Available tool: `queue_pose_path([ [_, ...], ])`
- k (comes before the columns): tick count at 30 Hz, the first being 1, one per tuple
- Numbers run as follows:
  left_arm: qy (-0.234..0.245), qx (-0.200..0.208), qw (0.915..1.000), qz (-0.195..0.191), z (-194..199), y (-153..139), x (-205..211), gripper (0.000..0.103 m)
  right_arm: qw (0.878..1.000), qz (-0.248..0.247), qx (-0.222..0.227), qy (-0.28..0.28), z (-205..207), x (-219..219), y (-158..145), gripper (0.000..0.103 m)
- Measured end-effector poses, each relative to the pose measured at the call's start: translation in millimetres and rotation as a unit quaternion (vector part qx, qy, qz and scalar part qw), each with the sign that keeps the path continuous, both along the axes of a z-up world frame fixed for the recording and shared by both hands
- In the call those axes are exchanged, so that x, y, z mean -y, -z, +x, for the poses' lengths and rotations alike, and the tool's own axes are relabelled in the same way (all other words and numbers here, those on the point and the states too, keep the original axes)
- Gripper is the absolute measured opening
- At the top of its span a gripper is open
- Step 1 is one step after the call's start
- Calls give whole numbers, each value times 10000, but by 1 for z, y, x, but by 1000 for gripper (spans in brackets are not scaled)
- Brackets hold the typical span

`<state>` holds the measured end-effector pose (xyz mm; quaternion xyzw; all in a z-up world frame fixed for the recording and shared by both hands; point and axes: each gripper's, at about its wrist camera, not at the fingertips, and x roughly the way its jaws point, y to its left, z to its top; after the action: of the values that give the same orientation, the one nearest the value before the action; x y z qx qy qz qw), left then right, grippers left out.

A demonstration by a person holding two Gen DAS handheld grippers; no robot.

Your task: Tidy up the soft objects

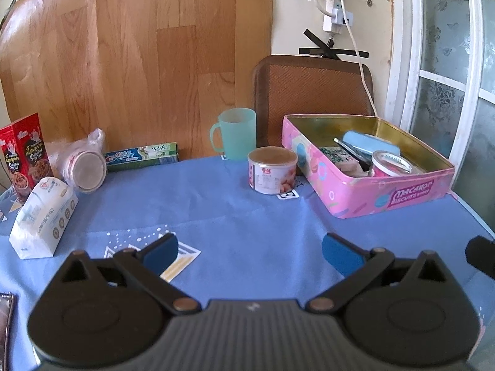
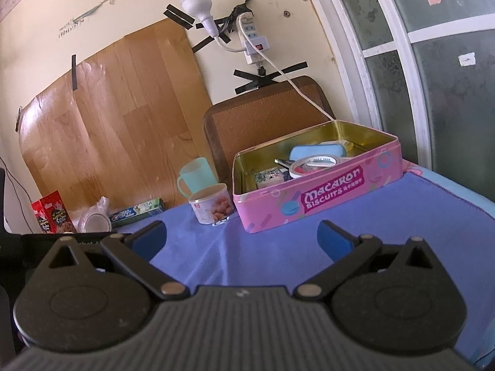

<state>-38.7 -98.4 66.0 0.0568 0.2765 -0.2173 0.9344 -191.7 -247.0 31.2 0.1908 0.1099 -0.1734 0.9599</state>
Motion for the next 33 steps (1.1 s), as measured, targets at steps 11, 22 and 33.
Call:
queue_pose_path([
  [11, 54, -53, 10000, 32, 0, 2, 3, 103, 10000, 19, -33, -58, 2, 4, 1, 103],
  [22, 125, -125, 9998, 39, -6, 2, 8, 103, 9999, 74, -9, -123, -1, 9, 2, 103],
  [33, -22, -68, 9999, 81, -13, 4, 6, 103, 9991, 144, -316, -248, 6, 9, 17, 103],
])
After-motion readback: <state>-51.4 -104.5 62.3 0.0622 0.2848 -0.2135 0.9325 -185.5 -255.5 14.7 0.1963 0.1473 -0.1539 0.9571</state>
